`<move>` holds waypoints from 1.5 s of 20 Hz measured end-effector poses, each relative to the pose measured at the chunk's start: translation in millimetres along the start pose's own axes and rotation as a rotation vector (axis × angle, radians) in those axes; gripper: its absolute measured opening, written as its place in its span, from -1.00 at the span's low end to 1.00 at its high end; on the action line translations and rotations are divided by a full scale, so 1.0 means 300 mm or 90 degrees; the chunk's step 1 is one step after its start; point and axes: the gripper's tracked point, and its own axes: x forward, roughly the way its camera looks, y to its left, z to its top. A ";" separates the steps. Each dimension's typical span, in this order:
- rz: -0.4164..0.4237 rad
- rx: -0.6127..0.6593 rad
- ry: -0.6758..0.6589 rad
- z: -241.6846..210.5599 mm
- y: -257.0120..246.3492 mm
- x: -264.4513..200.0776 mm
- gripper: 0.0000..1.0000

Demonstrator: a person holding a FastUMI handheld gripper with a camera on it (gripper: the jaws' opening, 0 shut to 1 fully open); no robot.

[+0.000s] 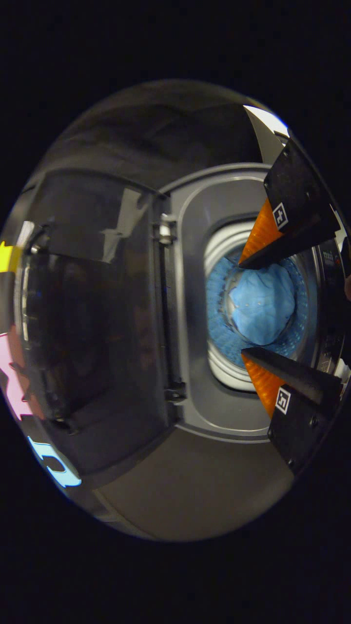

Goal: Put the clothes into the washing machine and then close the washing machine lid.

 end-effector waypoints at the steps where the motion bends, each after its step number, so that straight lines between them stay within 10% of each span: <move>1: 0.002 0.002 -0.029 0.055 -0.006 -0.029 1.00; 16: 0.111 -0.039 -0.374 0.914 0.160 -0.386 0.98; 22: 0.103 -0.076 -0.285 0.934 0.196 -0.052 0.99; 30: 0.081 -0.068 -0.340 0.888 0.184 -0.156 1.00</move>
